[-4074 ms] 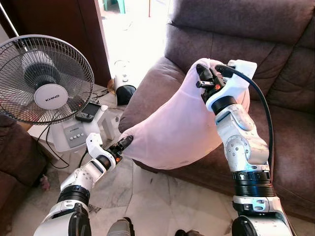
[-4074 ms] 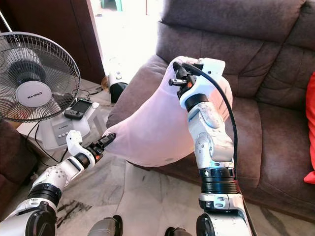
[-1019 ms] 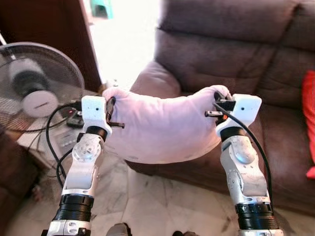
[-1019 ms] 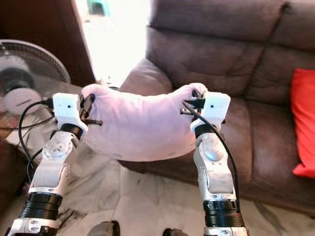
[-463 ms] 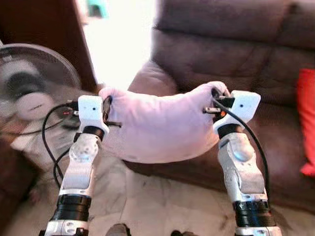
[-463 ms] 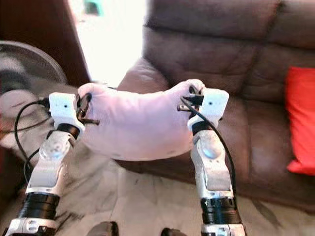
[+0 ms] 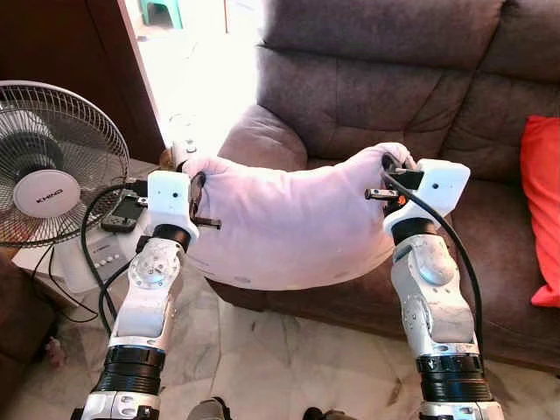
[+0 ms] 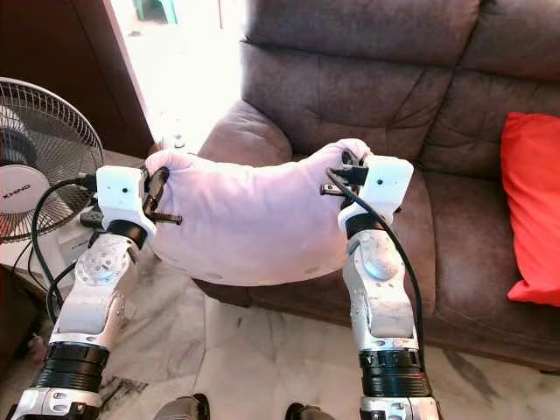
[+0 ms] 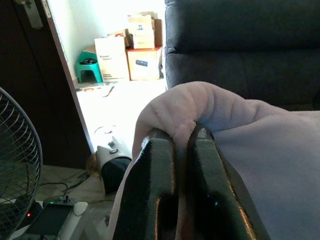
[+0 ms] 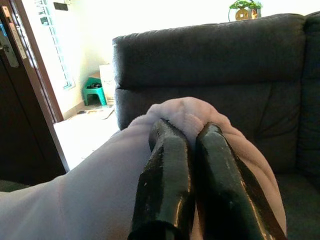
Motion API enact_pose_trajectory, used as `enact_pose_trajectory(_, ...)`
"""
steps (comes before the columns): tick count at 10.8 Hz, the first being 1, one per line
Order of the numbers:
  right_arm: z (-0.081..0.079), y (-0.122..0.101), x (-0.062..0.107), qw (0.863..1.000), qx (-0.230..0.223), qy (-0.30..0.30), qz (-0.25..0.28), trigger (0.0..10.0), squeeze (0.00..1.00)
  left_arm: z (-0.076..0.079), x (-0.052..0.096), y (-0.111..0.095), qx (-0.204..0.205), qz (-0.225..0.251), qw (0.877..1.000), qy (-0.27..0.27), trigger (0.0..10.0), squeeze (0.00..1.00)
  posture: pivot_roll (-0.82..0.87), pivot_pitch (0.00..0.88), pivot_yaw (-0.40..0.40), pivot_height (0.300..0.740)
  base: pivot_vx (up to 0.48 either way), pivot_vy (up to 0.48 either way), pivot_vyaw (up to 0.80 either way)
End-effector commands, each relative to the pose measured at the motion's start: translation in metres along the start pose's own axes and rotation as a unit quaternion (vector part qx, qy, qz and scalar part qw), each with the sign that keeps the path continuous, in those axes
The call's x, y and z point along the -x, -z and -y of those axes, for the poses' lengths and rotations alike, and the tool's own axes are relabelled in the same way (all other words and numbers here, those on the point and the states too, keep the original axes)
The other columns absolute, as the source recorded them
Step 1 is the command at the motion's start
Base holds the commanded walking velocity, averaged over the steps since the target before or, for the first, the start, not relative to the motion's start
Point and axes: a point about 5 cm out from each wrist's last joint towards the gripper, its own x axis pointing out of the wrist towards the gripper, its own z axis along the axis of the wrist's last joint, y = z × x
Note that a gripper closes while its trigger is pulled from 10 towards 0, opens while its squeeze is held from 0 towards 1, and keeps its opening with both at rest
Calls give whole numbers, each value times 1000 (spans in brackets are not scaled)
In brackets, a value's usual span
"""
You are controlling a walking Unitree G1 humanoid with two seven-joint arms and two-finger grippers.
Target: Move the pillow to the sofa from floor
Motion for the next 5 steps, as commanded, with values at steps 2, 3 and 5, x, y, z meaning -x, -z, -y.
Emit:
enact_pose_trajectory(2,-5,-13,-5,1000,-9,-9,27,10000,0,-1,-1,-7,-1,22,1000,-6,10000,0,109,61,-40,740,0,-311,-741)
enact_pose_trajectory(3,-4,-15,-5,999,5,-7,35,10000,0,-2,-1,-7,-1,22,1000,-7,10000,0,110,60,-40,740,0,-315,0)
enact_pose_trajectory(5,-3,-14,-5,999,1,-3,33,10000,0,-2,-1,-7,0,22,1000,-8,10000,0,113,59,-41,740,0,-300,0)
